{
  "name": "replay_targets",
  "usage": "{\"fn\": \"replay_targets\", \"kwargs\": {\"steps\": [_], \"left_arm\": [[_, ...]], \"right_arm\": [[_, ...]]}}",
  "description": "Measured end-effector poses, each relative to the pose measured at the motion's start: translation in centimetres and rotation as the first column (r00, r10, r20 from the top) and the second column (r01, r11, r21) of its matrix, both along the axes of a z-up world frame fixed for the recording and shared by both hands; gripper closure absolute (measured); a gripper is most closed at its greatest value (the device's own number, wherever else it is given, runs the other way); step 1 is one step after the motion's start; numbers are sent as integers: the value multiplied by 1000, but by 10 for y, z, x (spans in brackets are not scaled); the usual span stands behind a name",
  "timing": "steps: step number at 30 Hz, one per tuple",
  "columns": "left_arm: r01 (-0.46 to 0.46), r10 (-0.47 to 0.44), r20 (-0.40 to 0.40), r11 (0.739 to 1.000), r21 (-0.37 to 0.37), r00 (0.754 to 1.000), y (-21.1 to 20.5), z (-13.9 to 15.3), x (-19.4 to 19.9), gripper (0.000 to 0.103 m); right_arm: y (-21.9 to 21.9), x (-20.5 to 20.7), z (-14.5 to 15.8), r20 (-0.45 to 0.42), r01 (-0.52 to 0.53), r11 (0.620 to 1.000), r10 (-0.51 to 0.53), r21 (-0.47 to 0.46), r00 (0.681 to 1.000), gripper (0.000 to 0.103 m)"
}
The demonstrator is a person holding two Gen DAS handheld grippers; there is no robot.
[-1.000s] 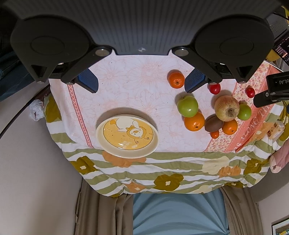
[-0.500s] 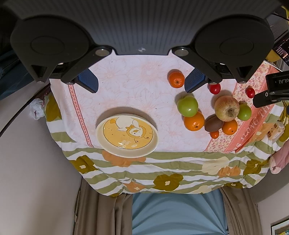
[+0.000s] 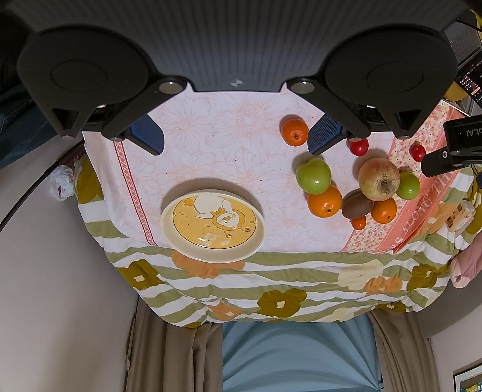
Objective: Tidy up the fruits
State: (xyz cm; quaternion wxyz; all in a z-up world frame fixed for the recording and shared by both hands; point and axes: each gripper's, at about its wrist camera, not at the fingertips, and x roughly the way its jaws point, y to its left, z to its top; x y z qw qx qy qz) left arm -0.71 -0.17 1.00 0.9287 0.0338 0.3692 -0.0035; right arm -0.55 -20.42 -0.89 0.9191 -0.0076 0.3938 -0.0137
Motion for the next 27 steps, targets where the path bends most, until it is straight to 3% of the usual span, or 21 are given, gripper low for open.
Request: {"fn": "replay_targets", "kwargs": {"steps": [27], "left_arm": [[-19, 18, 12, 1000, 16, 1000, 2, 5, -4, 0]], "right_arm": [[-2, 2, 7, 15, -9, 1000, 9, -2, 1000, 0]]}}
